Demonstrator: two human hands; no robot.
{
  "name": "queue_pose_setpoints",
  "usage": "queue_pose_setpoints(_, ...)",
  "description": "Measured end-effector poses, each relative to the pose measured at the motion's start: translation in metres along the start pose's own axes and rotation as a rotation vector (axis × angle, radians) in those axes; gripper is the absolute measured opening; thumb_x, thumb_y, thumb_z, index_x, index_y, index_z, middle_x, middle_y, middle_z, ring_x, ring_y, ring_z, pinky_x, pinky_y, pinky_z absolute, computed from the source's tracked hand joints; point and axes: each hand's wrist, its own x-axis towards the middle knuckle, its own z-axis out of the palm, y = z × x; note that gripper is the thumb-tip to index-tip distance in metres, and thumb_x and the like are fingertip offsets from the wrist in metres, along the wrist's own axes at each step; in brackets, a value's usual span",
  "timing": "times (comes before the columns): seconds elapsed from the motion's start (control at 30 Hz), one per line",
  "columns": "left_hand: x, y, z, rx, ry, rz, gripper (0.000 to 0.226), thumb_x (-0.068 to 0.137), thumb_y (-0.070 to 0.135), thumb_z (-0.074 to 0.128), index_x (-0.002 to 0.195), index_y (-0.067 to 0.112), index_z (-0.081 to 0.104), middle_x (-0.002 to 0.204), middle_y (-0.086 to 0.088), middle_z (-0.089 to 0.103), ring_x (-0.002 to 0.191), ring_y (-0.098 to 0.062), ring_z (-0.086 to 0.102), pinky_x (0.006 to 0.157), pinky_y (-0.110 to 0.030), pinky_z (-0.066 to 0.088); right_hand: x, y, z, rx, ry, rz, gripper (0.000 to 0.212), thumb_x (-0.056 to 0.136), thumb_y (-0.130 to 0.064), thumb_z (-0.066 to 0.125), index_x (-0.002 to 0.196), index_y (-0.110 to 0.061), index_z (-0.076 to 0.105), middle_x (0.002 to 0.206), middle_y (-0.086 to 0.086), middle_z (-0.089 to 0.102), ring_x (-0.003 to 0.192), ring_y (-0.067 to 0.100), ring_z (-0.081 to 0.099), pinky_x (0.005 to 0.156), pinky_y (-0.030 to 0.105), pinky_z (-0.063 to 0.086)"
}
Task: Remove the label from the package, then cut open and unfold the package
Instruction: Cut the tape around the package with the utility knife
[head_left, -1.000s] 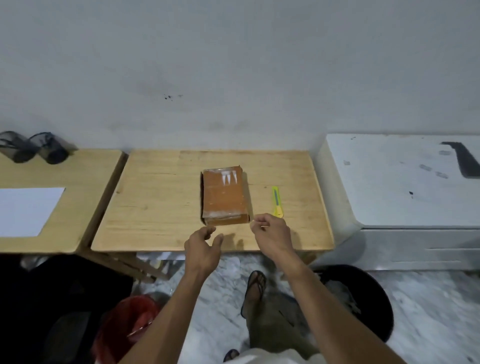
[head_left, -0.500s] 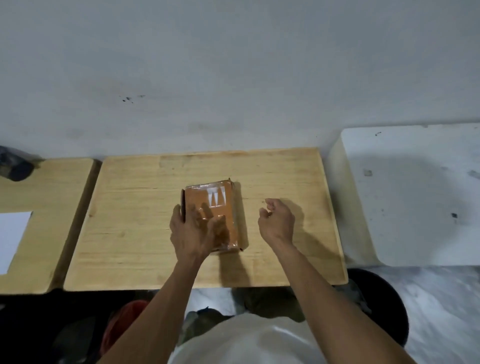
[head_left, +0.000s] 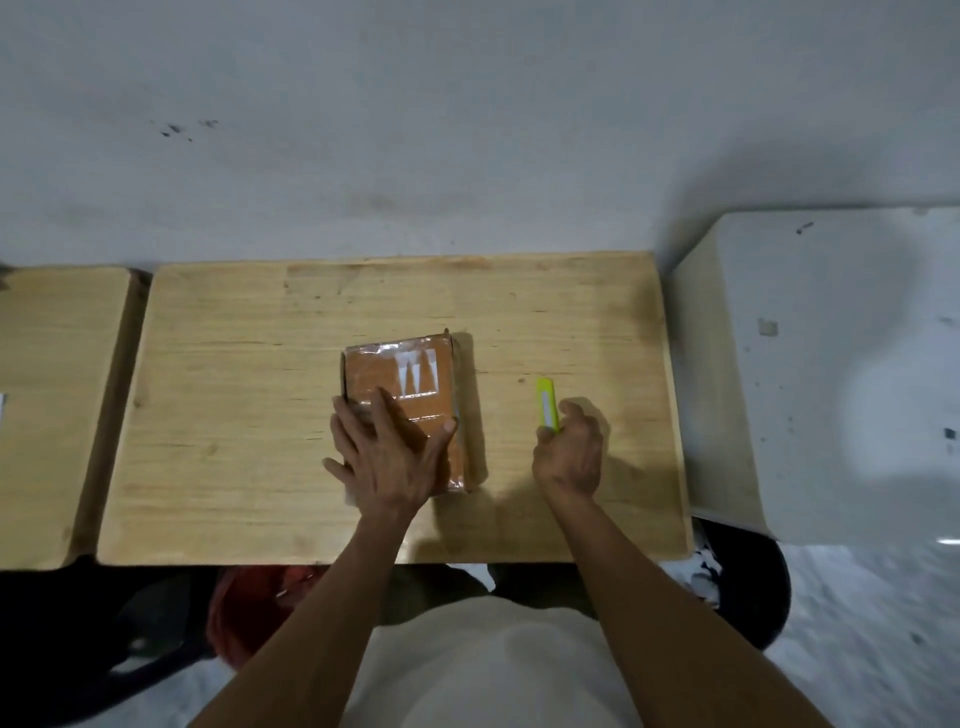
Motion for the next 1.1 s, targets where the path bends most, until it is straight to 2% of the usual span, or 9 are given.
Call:
queue_pose_setpoints(0.27, 0.003, 0.001, 0.000, 0.033, -0.034, 0.036, 0.112, 0.070, 0.091, 0.045, 0.157, 0.029, 0.011, 0.165, -0.013, -0.013, 0.152, -0.036, -0.006, 0.116, -0.069, 0.006, 0.007, -0.006, 0.006, 0.055, -0.083, 0.050, 0.015, 0.084, -0.014, 0.070, 0.098, -0.011, 0.065, 0.099, 0.008, 0.069, 0.093, 0.029, 0.066, 0.071, 0.023, 0.041)
queue_pose_setpoints(0.4, 0.002, 0.000, 0.001, 0.021, -0.017, 0.094, 0.111, 0.071, 0.093, 0.042, 0.157, 0.031, 0.011, 0.166, -0.012, -0.013, 0.153, -0.037, -0.006, 0.116, -0.068, 0.004, 0.008, -0.013, -0.006, 0.205, -0.138, -0.008, 0.021, 0.091, -0.019, 0.064, 0.110, -0.011, 0.058, 0.095, 0.005, 0.065, 0.086, 0.025, 0.064, 0.072, 0.023, 0.041)
queue_pose_setpoints(0.53, -0.001, 0.004, 0.004, 0.055, 0.017, 0.078, 0.113, 0.070, 0.095, 0.038, 0.158, 0.029, 0.009, 0.166, -0.015, -0.011, 0.153, -0.038, -0.005, 0.116, -0.068, 0.005, 0.006, -0.032, -0.024, 0.482, -0.327, -0.012, 0.024, 0.100, -0.021, 0.050, 0.124, -0.019, 0.048, 0.100, 0.006, 0.065, 0.071, 0.016, 0.063, 0.060, 0.031, 0.052)
queue_pose_setpoints(0.6, -0.001, 0.006, 0.005, 0.067, 0.032, 0.072, 0.115, 0.069, 0.096, 0.037, 0.157, 0.028, 0.010, 0.166, -0.017, -0.008, 0.153, -0.039, -0.002, 0.116, -0.068, 0.008, 0.006, -0.041, -0.031, 0.591, -0.419, 0.033, 0.028, 0.099, -0.018, 0.054, 0.126, -0.023, 0.047, 0.103, 0.004, 0.064, 0.065, 0.013, 0.060, 0.058, 0.032, 0.055)
queue_pose_setpoints(0.7, -0.001, 0.007, 0.007, 0.069, 0.059, 0.064, 0.114, 0.069, 0.096, 0.036, 0.157, 0.026, 0.014, 0.166, -0.018, -0.002, 0.152, -0.040, 0.004, 0.116, -0.066, 0.016, 0.010, -0.051, -0.037, 0.721, -0.558, 0.014, 0.038, 0.096, -0.007, 0.056, 0.131, -0.020, 0.050, 0.110, 0.005, 0.064, 0.068, 0.014, 0.058, 0.060, 0.030, 0.052)
queue_pose_setpoints(0.83, -0.002, 0.007, 0.007, 0.110, 0.073, 0.071, 0.112, 0.072, 0.094, 0.036, 0.157, 0.024, 0.016, 0.166, -0.019, 0.000, 0.151, -0.040, 0.009, 0.113, -0.061, 0.023, 0.016, -0.059, -0.039, 0.681, -0.605, -0.138, 0.036, 0.100, -0.004, 0.049, 0.135, -0.011, 0.051, 0.117, 0.007, 0.068, 0.075, 0.015, 0.065, 0.065, 0.024, 0.053)
queue_pose_setpoints(1.0, -0.004, 0.005, 0.009, 0.138, 0.105, 0.089, 0.110, 0.074, 0.092, 0.038, 0.157, 0.023, 0.017, 0.165, -0.020, 0.003, 0.150, -0.041, 0.012, 0.111, -0.060, 0.027, 0.021, -0.065, -0.037, 0.632, -0.563, -0.167, 0.024, 0.100, -0.008, 0.051, 0.122, -0.004, 0.058, 0.098, 0.005, 0.075, 0.056, 0.011, 0.056, 0.051, 0.025, 0.044)
queue_pose_setpoints(1.1, -0.004, 0.006, 0.010, 0.157, 0.118, 0.088, 0.109, 0.075, 0.092, 0.035, 0.157, 0.023, 0.018, 0.165, -0.021, 0.004, 0.151, -0.040, 0.013, 0.110, -0.059, 0.028, 0.023, -0.067, -0.035, 0.598, -0.579, -0.198, 0.014, 0.099, -0.013, 0.054, 0.111, -0.012, 0.062, 0.090, 0.004, 0.075, 0.050, 0.013, 0.048, 0.047, 0.028, 0.037)
